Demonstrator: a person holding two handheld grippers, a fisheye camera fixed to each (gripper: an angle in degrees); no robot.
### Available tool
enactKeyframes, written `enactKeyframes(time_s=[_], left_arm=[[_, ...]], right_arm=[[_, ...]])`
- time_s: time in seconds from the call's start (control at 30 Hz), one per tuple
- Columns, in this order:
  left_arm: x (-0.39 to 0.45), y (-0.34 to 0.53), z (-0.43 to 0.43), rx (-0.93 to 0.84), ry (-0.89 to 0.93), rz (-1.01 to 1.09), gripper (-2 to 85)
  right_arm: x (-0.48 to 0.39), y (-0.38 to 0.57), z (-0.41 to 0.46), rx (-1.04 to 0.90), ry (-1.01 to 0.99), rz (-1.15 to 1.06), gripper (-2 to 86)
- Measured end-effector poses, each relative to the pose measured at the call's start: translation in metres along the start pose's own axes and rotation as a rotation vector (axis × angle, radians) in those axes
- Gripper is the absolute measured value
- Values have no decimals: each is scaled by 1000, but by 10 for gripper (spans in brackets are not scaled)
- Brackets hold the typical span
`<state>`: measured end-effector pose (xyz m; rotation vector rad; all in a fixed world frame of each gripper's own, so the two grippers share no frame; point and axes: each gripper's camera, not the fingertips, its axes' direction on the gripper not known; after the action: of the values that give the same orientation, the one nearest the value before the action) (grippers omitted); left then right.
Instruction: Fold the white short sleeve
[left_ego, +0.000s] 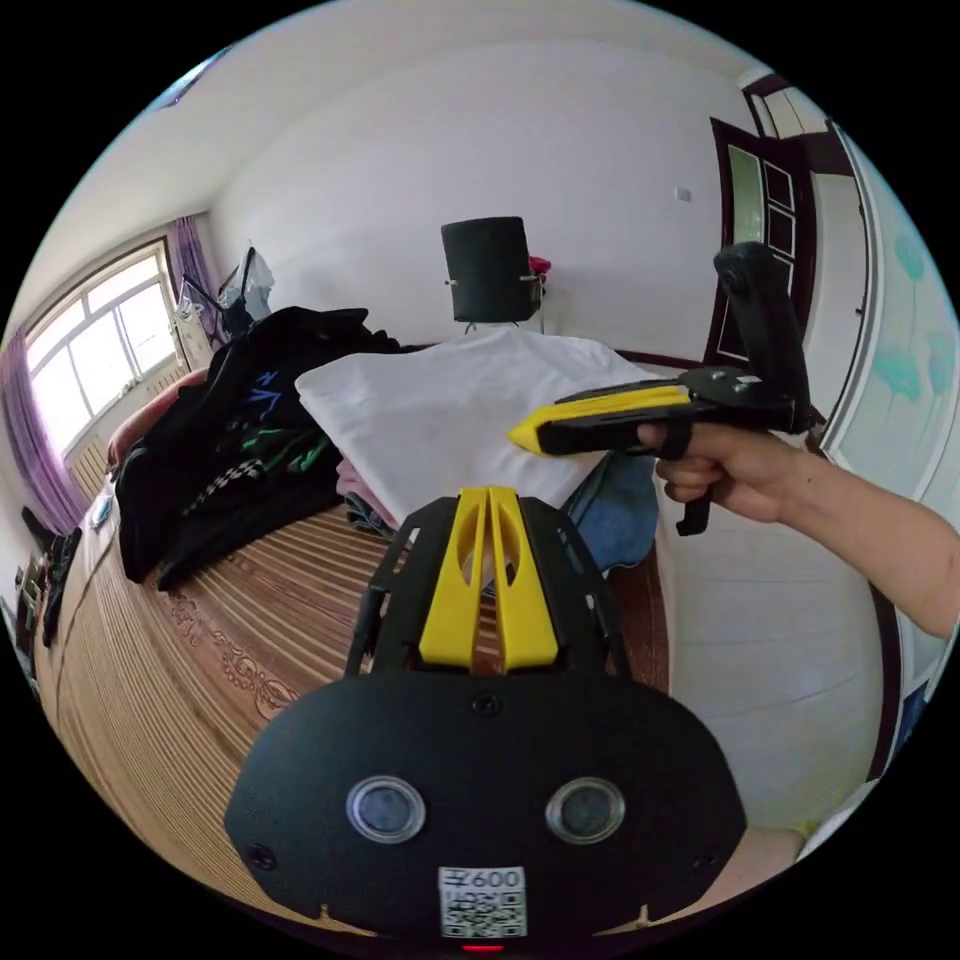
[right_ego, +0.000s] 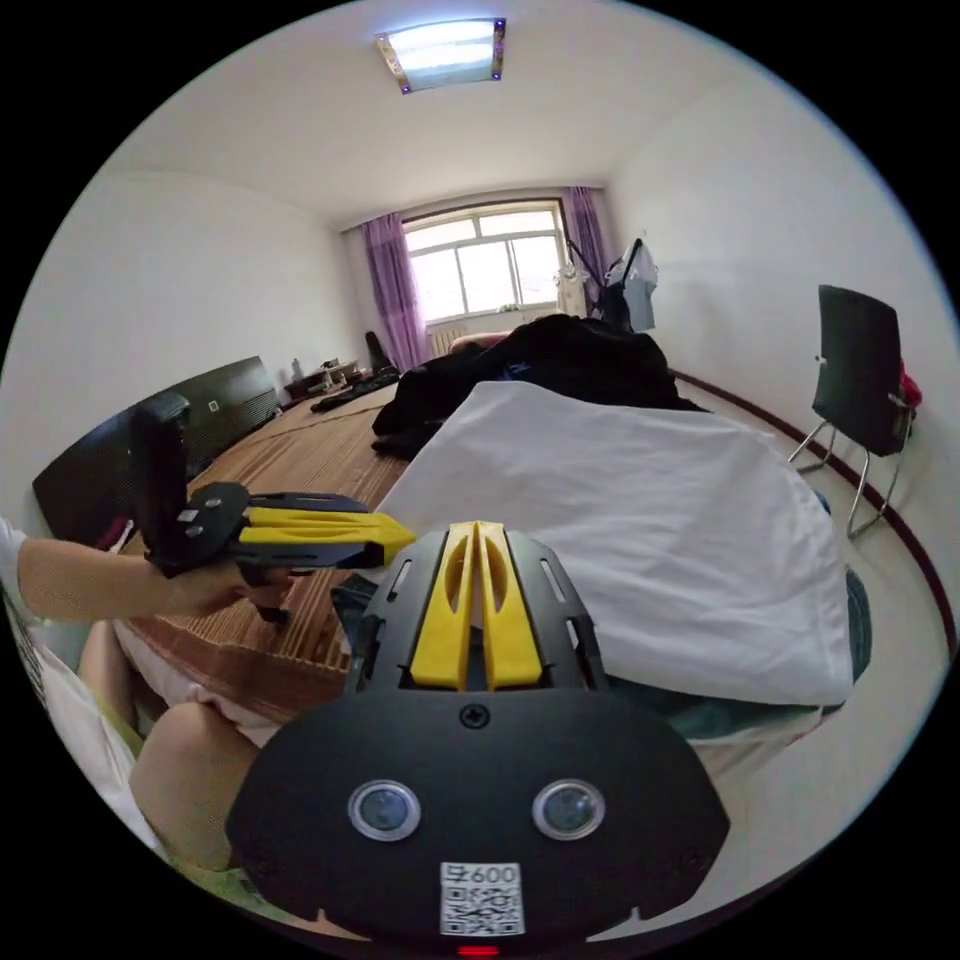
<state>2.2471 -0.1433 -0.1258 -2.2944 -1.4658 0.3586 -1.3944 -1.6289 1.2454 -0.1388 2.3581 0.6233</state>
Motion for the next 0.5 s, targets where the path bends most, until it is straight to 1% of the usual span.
enactKeyframes(time_s=[0.07,0.1,0.17,0.2,0.23,0.27,0.3,0.33,0.37,0.4,0.47,0.5], left_arm=[[-33,-48,-22,-22,4,37,5],[-41,-58,-28,-23,-3,47,5],[-81,-95,-55,-55,-62,45,6],[-92,-102,-62,-73,-74,45,7],[-116,-117,-74,-157,-142,49,7],[-146,-124,-90,-233,-280,-28,7],[-162,-124,-104,-234,-348,-84,7],[-192,-115,-143,-186,-424,-166,7],[-219,-102,-191,-121,-462,-214,7],[-230,-96,-215,-93,-488,-226,7],[-267,-69,-308,-35,-656,-240,8],[-276,-64,-329,-31,-689,-230,8]], right_arm=[[24,4,-14,20,2,-46,-8],[32,6,-18,23,16,-36,-8],[76,16,-35,24,215,87,-8],[89,20,-41,37,218,99,-8],[117,30,-52,43,201,152,-8],[145,38,-62,30,180,208,-8],[156,42,-67,32,177,229,-8],[172,50,-78,50,223,277,-8],[179,58,-90,102,281,296,-8],[182,63,-96,140,304,301,-9],[183,80,-111,306,349,302,-9],[181,83,-111,340,356,294,-9]])
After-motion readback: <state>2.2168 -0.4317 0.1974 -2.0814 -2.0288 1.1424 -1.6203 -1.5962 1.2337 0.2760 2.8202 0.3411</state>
